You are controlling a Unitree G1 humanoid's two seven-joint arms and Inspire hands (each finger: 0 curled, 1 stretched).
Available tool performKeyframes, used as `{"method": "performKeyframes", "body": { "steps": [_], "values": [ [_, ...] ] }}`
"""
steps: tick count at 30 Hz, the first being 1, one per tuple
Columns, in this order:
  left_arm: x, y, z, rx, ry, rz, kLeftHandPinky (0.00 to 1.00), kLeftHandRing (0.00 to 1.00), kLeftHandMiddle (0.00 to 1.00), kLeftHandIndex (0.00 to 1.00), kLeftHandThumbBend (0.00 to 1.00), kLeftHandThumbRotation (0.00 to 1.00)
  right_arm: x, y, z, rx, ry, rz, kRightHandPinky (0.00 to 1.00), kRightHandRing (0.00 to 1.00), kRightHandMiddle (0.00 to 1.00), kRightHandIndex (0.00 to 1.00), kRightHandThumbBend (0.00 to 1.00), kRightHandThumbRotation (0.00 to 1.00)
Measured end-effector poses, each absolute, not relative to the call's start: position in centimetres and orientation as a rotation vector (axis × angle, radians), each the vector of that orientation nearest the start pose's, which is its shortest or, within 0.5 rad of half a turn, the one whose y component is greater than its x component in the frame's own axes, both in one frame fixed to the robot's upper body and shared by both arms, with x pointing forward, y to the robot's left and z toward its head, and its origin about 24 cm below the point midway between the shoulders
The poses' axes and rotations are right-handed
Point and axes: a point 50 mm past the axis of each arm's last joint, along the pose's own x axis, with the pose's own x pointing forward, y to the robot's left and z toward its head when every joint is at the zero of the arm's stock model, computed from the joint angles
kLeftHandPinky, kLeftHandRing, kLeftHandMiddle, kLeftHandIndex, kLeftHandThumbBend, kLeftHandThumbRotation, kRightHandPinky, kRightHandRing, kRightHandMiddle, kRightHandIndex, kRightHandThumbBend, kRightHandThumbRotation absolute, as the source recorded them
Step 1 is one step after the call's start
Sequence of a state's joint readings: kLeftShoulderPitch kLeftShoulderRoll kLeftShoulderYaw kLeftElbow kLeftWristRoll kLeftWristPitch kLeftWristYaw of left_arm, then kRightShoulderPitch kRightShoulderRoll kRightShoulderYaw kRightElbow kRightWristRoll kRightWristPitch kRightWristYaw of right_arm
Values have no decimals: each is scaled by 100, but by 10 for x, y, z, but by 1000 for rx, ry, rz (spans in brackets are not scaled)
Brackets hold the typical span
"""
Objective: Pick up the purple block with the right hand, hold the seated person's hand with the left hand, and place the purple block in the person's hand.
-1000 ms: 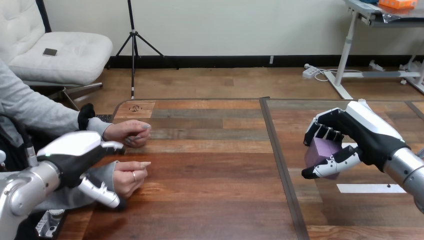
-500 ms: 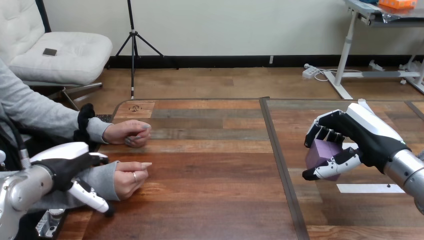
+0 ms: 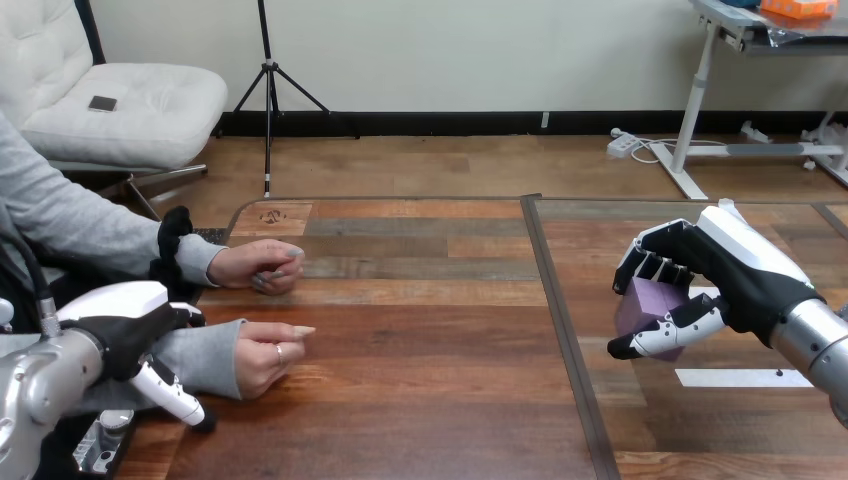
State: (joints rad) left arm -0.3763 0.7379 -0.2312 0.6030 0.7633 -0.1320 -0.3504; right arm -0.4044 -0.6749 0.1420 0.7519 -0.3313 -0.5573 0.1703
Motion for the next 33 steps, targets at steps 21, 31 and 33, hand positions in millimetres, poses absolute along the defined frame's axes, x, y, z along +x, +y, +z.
{"method": "performKeyframes", "body": {
  "steps": [21,31,33],
  "values": [
    [309,289,45,1563,359,-406,51,62,67,71,94,4,306,-271,64,-1002,-35,341,36,38,42,43,85,0],
    [311,288,45,1480,341,-455,28,35,44,49,84,0,305,-271,64,-1002,-34,340,36,38,42,43,84,0],
    [311,288,44,1466,336,-462,26,33,43,46,84,0,305,-271,64,-1002,-34,339,35,38,42,43,84,0]
  ]
}}
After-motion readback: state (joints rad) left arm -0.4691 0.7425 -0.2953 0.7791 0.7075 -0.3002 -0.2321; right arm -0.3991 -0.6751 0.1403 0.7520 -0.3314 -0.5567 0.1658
